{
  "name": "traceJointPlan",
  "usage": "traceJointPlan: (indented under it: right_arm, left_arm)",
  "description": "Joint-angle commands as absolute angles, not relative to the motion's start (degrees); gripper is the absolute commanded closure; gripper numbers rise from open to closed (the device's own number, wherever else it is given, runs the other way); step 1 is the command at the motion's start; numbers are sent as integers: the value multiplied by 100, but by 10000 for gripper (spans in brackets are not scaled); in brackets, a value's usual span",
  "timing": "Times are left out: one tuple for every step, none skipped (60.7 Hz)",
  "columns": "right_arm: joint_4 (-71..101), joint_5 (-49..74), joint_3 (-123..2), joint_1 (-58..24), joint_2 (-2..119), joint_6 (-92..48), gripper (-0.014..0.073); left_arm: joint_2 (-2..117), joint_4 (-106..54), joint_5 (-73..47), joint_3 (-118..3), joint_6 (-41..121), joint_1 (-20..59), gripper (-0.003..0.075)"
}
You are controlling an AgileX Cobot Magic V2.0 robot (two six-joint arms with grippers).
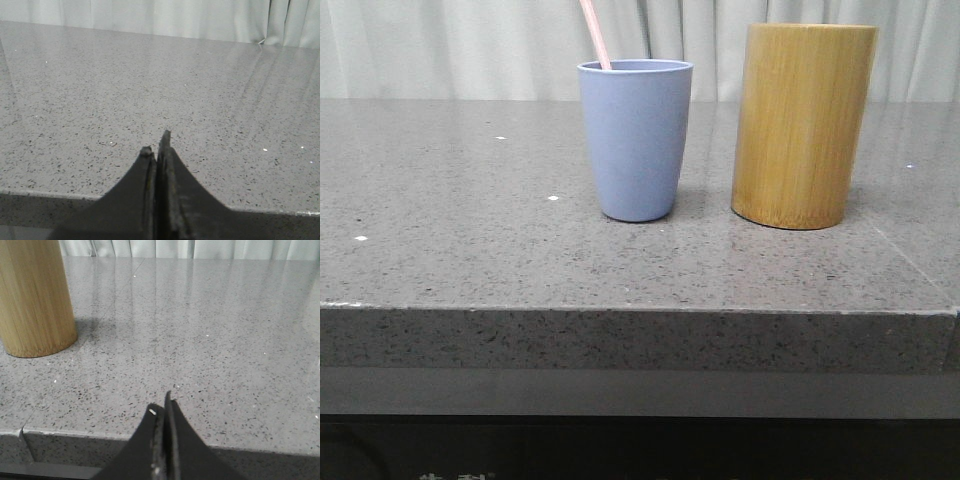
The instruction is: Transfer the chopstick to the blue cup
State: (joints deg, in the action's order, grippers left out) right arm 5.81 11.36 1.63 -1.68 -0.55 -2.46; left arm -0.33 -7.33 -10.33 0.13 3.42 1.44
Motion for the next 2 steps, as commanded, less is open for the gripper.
traceJointPlan:
  right_arm:
    - [547, 716, 130, -128, -177, -253, 681]
    - [547, 716, 130, -128, -177, -253, 681]
  left_arm:
    - [-168, -795, -533, 58, 291, 134, 739]
    - [-168, -795, -533, 58, 291, 134, 739]
